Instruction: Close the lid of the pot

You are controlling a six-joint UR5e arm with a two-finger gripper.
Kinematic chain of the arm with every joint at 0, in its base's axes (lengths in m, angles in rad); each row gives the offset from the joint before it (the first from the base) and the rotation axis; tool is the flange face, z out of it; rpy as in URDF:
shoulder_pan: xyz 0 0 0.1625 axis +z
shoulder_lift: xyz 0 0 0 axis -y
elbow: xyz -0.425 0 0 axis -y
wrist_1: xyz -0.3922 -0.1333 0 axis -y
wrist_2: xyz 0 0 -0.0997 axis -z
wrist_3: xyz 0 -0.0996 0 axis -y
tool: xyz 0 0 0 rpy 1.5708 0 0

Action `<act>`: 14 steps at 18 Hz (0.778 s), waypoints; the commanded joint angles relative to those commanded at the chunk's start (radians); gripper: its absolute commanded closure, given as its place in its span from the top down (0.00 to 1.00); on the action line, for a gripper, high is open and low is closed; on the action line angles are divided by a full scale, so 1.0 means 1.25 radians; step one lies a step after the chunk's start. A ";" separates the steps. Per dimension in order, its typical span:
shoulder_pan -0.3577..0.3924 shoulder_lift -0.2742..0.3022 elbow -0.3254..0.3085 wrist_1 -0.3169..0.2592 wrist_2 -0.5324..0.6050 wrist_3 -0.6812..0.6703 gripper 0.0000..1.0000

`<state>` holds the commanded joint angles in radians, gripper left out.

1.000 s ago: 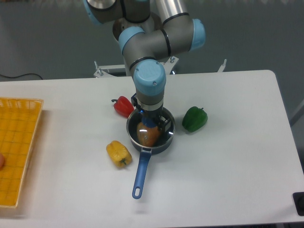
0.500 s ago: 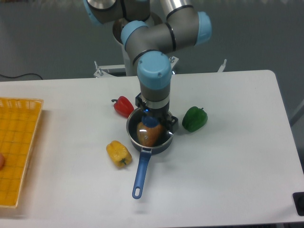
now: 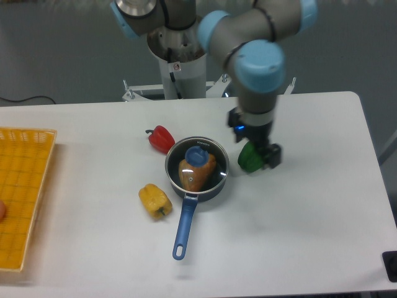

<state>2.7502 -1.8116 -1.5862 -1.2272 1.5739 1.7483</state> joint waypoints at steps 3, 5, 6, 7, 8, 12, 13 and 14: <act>0.056 0.002 0.010 -0.002 -0.035 0.092 1.00; 0.103 0.004 0.026 -0.039 -0.059 0.168 1.00; 0.125 0.007 0.040 -0.064 -0.066 0.204 1.00; 0.141 0.007 0.049 -0.099 -0.067 0.227 1.00; 0.160 0.010 0.052 -0.125 -0.068 0.242 1.00; 0.178 0.034 0.043 -0.164 -0.065 0.253 1.00; 0.176 0.040 0.043 -0.184 -0.064 0.252 1.00; 0.174 0.043 0.042 -0.194 -0.063 0.252 1.00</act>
<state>2.9683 -1.7580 -1.5340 -1.4694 1.4956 2.0632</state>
